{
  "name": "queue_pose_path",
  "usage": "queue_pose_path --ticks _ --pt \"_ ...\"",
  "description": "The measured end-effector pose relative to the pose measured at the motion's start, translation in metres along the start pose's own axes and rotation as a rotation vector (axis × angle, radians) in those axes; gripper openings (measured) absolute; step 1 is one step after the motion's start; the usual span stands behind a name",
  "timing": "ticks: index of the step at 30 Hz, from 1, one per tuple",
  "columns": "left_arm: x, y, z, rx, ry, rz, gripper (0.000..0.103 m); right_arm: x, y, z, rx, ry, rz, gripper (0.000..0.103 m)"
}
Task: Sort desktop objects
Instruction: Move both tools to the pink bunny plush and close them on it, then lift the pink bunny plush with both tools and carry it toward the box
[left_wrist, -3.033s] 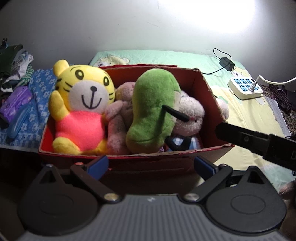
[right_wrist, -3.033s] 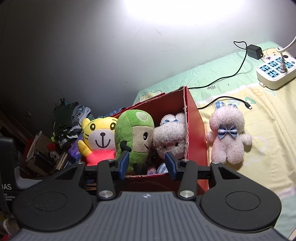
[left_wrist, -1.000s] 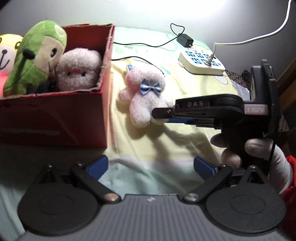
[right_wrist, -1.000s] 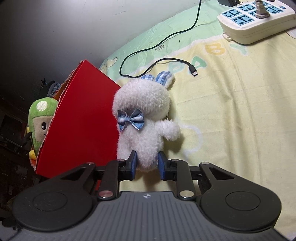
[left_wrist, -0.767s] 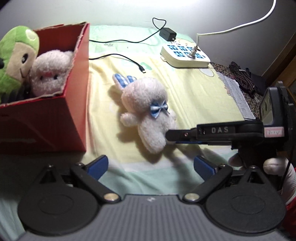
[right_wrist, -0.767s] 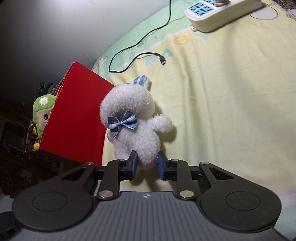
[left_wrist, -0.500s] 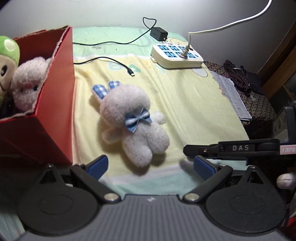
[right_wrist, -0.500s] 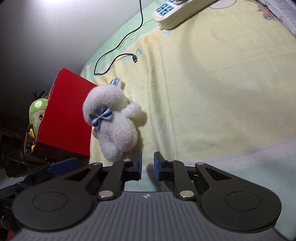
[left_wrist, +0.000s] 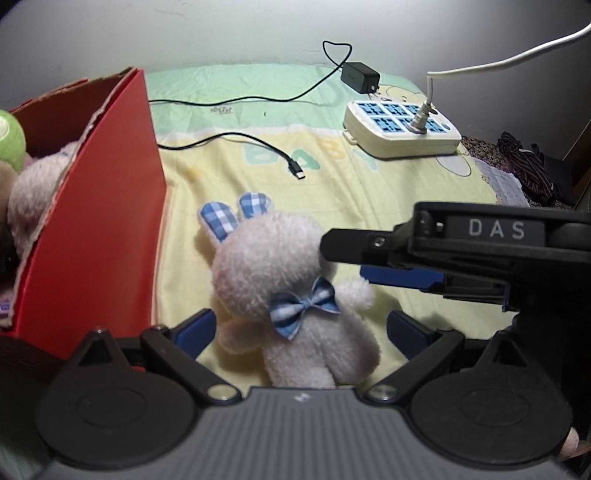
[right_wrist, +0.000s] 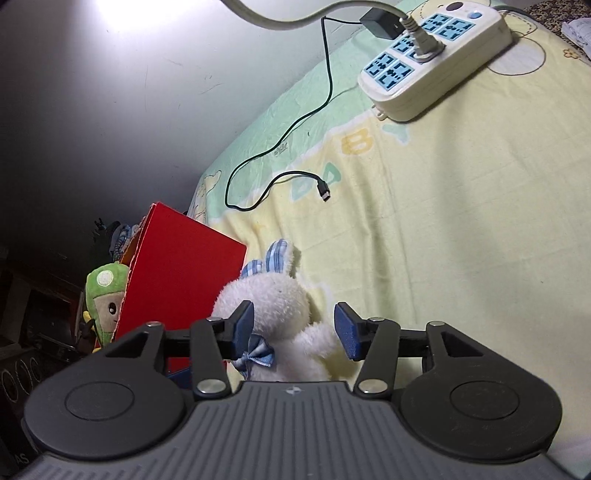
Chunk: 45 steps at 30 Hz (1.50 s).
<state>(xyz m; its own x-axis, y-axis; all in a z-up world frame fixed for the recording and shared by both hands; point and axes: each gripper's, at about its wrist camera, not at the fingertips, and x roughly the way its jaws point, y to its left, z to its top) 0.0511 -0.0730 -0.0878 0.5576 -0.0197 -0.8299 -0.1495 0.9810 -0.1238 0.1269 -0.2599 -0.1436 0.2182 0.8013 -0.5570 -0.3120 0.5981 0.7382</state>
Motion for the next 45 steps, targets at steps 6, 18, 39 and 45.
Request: queue_pose_path --ticks 6,18,39,45 --pt "0.014 0.014 0.006 -0.037 0.025 -0.029 0.098 0.019 0.003 0.003 0.009 0.041 0.040 0.061" --pt "0.021 0.018 0.005 -0.024 0.045 -0.120 0.099 0.025 -0.007 -0.003 0.057 0.156 0.156 0.049" --pt "-0.033 -0.034 -0.037 0.129 0.041 -0.274 0.098 -0.065 -0.012 -0.061 0.159 0.080 0.112 0.042" --pt "-0.060 -0.033 -0.038 0.138 -0.018 -0.297 0.098 -0.086 0.004 -0.072 0.124 0.015 0.129 0.042"
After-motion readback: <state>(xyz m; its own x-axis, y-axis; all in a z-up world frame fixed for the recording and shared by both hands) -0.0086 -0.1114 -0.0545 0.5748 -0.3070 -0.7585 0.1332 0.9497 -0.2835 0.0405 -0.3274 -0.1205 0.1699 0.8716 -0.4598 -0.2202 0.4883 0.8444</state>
